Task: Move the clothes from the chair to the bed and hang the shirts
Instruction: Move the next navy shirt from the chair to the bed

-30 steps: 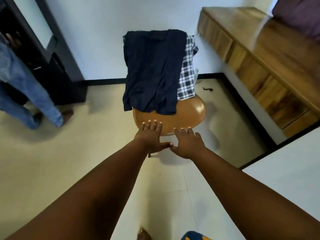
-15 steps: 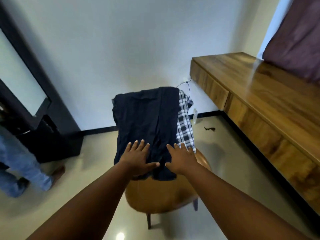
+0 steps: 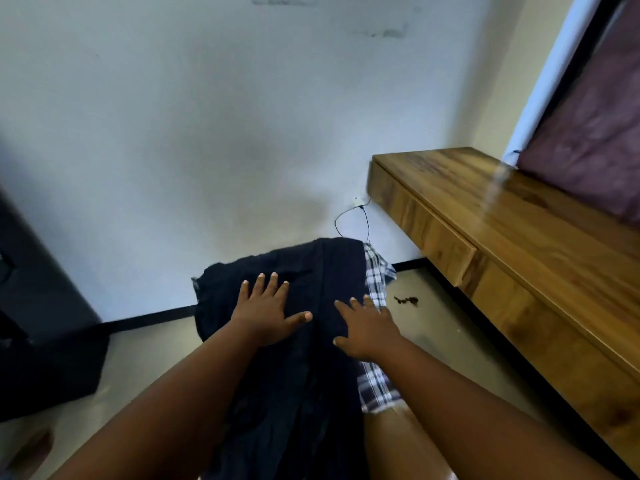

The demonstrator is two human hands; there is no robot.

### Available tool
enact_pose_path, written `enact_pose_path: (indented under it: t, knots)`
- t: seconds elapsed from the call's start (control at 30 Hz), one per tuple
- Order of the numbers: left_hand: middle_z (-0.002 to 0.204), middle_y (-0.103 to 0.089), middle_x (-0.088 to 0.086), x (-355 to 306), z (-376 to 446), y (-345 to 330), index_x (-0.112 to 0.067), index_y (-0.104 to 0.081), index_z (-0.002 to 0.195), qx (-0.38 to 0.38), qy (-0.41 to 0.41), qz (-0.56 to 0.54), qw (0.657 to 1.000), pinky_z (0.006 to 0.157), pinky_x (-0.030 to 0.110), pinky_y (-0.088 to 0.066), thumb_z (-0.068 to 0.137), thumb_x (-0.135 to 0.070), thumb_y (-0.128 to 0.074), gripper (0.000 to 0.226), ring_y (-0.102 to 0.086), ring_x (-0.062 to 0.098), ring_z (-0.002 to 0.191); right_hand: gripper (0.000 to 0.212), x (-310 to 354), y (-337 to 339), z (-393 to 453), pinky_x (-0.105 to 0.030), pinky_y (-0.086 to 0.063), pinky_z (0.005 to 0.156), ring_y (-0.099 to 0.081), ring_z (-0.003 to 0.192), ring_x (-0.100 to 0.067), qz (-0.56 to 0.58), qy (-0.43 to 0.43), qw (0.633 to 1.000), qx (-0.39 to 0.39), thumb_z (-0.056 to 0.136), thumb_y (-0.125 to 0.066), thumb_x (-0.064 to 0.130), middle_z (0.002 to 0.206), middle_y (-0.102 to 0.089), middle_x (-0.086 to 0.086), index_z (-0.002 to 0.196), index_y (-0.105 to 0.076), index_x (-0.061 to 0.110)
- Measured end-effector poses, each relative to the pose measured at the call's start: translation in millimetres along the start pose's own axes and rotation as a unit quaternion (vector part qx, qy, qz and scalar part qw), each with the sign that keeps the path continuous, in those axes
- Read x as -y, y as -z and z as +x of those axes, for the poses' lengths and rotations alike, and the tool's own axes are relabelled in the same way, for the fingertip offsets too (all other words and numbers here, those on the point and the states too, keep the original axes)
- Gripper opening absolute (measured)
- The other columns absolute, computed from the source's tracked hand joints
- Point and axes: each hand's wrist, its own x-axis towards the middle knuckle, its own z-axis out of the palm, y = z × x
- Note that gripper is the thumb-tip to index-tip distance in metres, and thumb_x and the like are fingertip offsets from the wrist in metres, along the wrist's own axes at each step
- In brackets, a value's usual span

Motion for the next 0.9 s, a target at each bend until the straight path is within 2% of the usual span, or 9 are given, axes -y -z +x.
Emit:
enact_pose_path:
  t: [0.13, 0.23, 0.37, 0.43, 0.53, 0.6, 0.7, 0.8, 0.9]
  knots:
    - [0.164, 0.005, 0.006, 38, 49, 30, -0.020, -0.006, 0.157, -0.028, 0.004, 0.008, 1.000, 0.120, 0.051, 0.002, 0.085, -0.080, -0.025, 0.095, 0.009, 0.028, 0.150, 0.078, -8, 32, 46, -0.054, -0.012, 0.118, -0.003, 0.150, -0.034, 0.023, -0.036, 0.999, -0.025, 0.095, -0.048, 0.055, 0.164, -0.010, -0.008, 0.156, -0.008, 0.028]
    - [0.164, 0.004, 0.007, 63, 82, 43, -0.019, -0.009, 0.156, -0.037, 0.059, -0.016, 0.997, 0.119, 0.053, 0.000, 0.087, -0.078, -0.021, 0.092, 0.006, 0.029, 0.151, 0.075, -8, 56, 89, -0.053, -0.016, 0.117, -0.007, 0.150, -0.034, 0.049, -0.046, 0.997, -0.034, 0.095, -0.047, 0.055, 0.163, -0.015, -0.007, 0.156, -0.015, 0.026]
    - [0.164, 0.002, 0.008, 78, 104, 42, -0.019, -0.014, 0.155, -0.038, 0.143, -0.052, 0.988, 0.118, 0.056, 0.005, 0.089, -0.077, -0.015, 0.088, 0.005, 0.030, 0.151, 0.061, -4, 85, 141, -0.046, -0.035, 0.107, -0.035, 0.137, -0.034, 0.132, -0.035, 0.987, -0.080, 0.094, -0.049, 0.054, 0.147, -0.045, -0.010, 0.143, -0.040, 0.018]
    - [0.164, 0.002, 0.009, 81, 114, 38, -0.018, -0.017, 0.155, -0.022, 0.176, -0.069, 0.982, 0.118, 0.056, 0.003, 0.090, -0.076, -0.016, 0.087, 0.005, 0.031, 0.150, 0.059, -3, 90, 168, -0.044, -0.039, 0.102, -0.044, 0.129, -0.032, 0.176, -0.028, 0.981, -0.079, 0.094, -0.049, 0.055, 0.138, -0.053, -0.010, 0.138, -0.044, 0.016]
    - [0.164, -0.002, 0.009, 86, 129, 31, -0.018, -0.022, 0.153, -0.001, 0.221, -0.076, 0.972, 0.118, 0.056, -0.002, 0.090, -0.075, -0.017, 0.085, 0.000, 0.033, 0.150, 0.060, -6, 92, 206, -0.042, -0.040, 0.102, -0.046, 0.127, -0.030, 0.194, -0.015, 0.979, -0.068, 0.094, -0.048, 0.056, 0.137, -0.053, -0.009, 0.138, -0.045, 0.016]
    - [0.162, -0.014, 0.010, 89, 141, 24, -0.018, -0.030, 0.149, 0.018, 0.267, -0.077, 0.960, 0.117, 0.055, -0.008, 0.090, -0.076, -0.018, 0.084, -0.010, 0.034, 0.148, 0.060, -13, 91, 228, -0.042, -0.039, 0.102, -0.045, 0.128, -0.031, 0.170, -0.013, 0.984, -0.055, 0.095, -0.046, 0.056, 0.139, -0.050, -0.010, 0.138, -0.044, 0.015]
    - [0.150, -0.038, 0.011, 95, 162, 18, -0.017, -0.041, 0.141, 0.053, 0.338, -0.099, 0.934, 0.112, 0.051, -0.023, 0.090, -0.074, -0.026, 0.078, -0.032, 0.034, 0.138, 0.068, -26, 88, 256, -0.043, -0.039, 0.104, -0.042, 0.130, -0.033, 0.168, -0.045, 0.985, -0.019, 0.092, -0.046, 0.061, 0.143, -0.045, -0.012, 0.141, -0.042, 0.014]
    - [0.135, -0.054, 0.013, 97, 177, 15, -0.015, -0.052, 0.128, 0.085, 0.376, -0.194, 0.902, 0.107, 0.049, -0.035, 0.086, -0.068, -0.040, 0.069, -0.049, 0.036, 0.124, 0.081, -34, 82, 276, -0.046, -0.041, 0.103, -0.048, 0.126, -0.035, 0.207, -0.094, 0.973, 0.045, 0.082, -0.048, 0.071, 0.141, -0.049, -0.013, 0.140, -0.045, 0.013]
    - [0.110, -0.061, 0.010, 102, 191, 3, -0.016, -0.057, 0.099, 0.077, 0.413, -0.244, 0.874, 0.094, 0.045, -0.045, 0.075, -0.053, -0.050, 0.045, -0.058, 0.034, 0.100, 0.067, -34, 74, 286, -0.046, -0.044, 0.098, -0.057, 0.110, -0.034, 0.240, -0.134, 0.957, 0.094, 0.066, -0.053, 0.065, 0.120, -0.062, -0.010, 0.115, -0.063, 0.019]
